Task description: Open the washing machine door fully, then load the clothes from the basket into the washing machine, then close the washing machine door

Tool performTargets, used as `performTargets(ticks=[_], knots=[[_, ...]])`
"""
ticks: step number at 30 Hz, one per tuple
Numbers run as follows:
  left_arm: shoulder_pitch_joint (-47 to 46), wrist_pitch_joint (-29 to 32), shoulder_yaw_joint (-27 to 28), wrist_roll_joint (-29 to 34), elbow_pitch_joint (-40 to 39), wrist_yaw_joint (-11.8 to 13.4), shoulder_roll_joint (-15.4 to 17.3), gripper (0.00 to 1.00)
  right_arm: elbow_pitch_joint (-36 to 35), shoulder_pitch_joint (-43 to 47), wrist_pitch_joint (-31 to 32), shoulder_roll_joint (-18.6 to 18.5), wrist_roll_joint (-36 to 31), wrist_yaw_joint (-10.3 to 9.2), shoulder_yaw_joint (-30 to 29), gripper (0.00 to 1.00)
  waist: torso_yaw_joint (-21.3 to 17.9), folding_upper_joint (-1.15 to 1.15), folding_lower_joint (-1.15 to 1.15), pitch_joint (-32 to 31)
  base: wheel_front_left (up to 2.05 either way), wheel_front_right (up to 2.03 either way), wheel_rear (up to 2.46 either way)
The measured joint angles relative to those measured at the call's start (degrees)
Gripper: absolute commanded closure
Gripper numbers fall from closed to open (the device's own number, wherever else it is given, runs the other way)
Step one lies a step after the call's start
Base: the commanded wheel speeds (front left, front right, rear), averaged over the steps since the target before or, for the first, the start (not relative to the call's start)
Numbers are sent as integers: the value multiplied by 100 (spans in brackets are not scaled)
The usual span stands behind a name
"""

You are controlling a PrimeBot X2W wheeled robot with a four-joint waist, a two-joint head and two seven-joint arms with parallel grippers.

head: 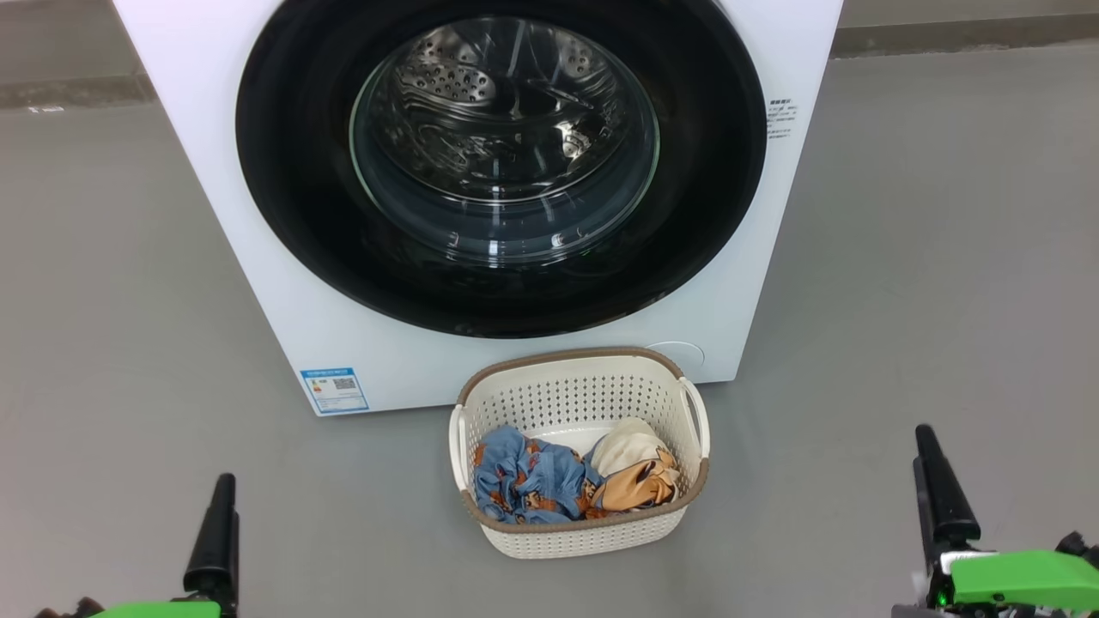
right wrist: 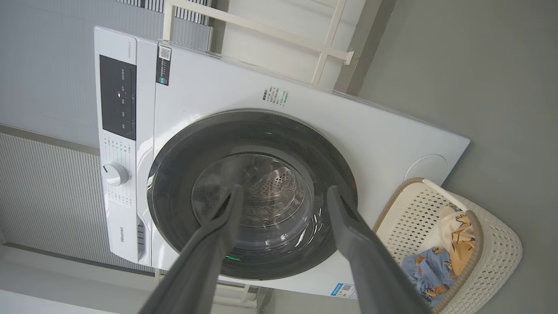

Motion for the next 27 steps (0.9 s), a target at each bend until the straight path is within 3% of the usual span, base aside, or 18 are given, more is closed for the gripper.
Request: performTargets(ticks=[8, 27], knots=[[0, -137, 78, 349, -134, 0, 4, 0, -92, -59, -120, -4, -549, 0, -51, 0, 13, 0, 0, -33, 0, 0, 0], [90, -454, -99, 2167, -664, 255, 19, 0, -345, -168, -435, -5, -2123, 0, 77, 0, 44, 0, 0, -105, 0, 0, 0]])
